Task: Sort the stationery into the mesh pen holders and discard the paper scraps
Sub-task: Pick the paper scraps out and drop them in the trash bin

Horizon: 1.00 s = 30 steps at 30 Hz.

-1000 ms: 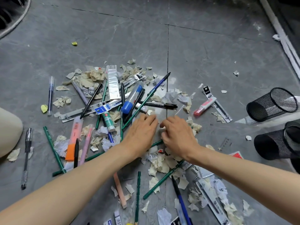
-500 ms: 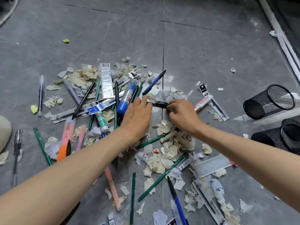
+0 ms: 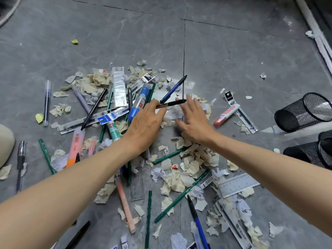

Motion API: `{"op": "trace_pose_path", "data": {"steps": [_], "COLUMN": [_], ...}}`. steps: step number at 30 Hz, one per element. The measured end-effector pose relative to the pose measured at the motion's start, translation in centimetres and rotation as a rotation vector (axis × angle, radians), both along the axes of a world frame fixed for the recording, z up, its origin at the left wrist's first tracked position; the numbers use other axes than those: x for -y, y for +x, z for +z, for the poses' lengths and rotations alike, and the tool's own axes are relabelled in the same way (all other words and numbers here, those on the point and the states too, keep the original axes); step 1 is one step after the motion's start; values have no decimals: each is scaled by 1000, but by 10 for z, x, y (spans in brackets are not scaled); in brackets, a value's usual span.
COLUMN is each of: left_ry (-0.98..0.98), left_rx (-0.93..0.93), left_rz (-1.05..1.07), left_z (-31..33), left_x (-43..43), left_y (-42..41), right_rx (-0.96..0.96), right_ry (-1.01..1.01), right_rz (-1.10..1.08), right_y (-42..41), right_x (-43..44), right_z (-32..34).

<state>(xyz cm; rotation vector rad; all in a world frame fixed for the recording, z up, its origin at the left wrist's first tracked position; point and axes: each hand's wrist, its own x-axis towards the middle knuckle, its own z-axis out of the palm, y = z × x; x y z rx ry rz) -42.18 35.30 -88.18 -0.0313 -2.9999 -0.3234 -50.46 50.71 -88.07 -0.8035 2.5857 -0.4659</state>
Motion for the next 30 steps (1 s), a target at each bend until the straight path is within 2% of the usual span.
{"op": "trace_pose_path", "data": {"steps": [2,4,9,11,13,15,19,22,25,30], "left_ry": [31,29,-6,0,-2,4,31,13,-4,-4], "left_rx": [20,62,157,153,92,42,-4,169,265,261], "left_rz": [60,88,173,173,140,74,-166,-239,-203,-180], "left_z": [4,3,0,-1,-5,-9,-5,0,3,13], "left_x": [-3,-6,-14,-17,-20,-23,-30,-32,-35,-35], "left_y": [-1,-4,-13,-14,-12,-7,13,33,42,38], "right_rx": [35,82,35,-73,-262,-329,-89,45,58,58], "right_ry": [156,224,150,59,-9,-48,6,47,121,109], "right_rz": [132,187,151,124,119,105,11,-27,-7,59], "right_y": [2,5,27,41,46,32,-5,-15,-12,-2], "right_x": [6,9,-5,-18,-29,-35,-37,-31,-23,-6], "right_z": [-7,-11,-7,-3,2,3,1,0,-4,-5]}}
